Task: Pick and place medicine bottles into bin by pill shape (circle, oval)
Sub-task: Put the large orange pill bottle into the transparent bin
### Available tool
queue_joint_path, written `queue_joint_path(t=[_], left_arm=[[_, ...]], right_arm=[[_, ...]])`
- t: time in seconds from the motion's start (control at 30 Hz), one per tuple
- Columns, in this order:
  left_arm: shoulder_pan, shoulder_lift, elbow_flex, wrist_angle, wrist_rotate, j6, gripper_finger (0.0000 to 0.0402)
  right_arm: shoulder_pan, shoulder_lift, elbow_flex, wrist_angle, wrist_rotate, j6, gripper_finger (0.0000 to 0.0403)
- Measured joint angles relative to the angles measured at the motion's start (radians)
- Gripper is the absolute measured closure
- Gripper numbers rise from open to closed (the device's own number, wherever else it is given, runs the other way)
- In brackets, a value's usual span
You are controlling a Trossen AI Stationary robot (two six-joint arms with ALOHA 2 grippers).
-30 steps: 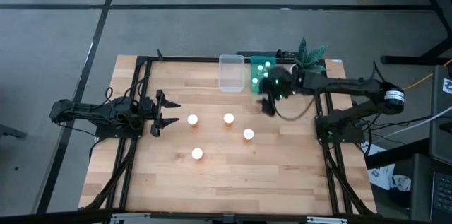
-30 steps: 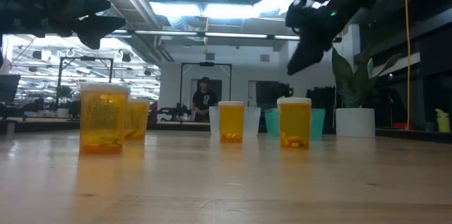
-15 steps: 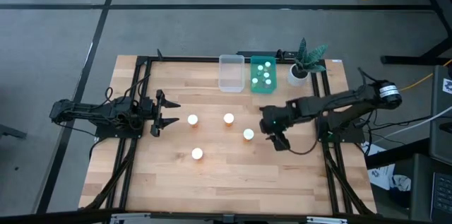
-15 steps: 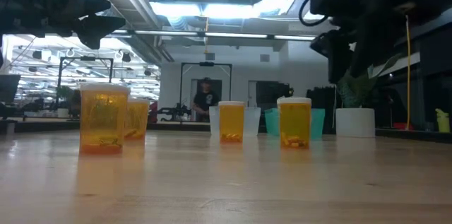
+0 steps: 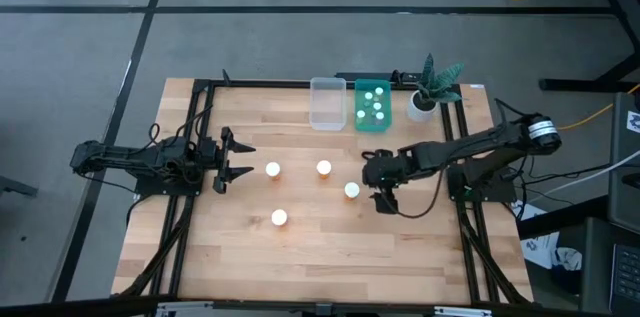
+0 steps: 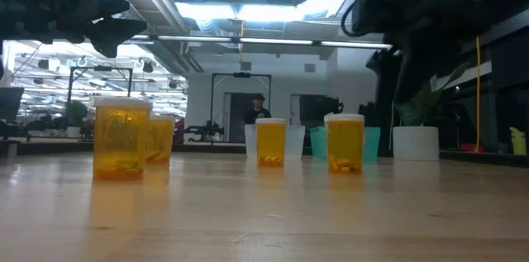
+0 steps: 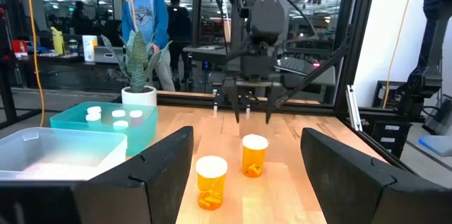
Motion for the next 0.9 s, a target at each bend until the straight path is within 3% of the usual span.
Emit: queue_joint_path(t=[0.23, 0.4, 0.67, 0.9], left_arm=[[0.0, 0.0, 0.0, 0.0, 0.0, 0.0, 0.0147], [0.0, 0.0, 0.0, 0.001, 0.0, 0.0, 0.0147], [0.0, 0.0, 0.0, 0.001, 0.0, 0.001, 0.0147], [0.0, 0.0, 0.0, 0.001, 0.0, 0.003, 0.0147]], right_arm=[[0.005, 0.121, 0.0, 0.121, 0.001, -0.005, 0.0099], [0.005, 0.202, -0.001, 0.224, 0.062, -0.05, 0.0099], [0.005, 0.219, -0.001, 0.323, 0.072, -0.068, 0.0099], [0.005, 0.219, -0.001, 0.328, 0.073, -0.073, 0.0144]])
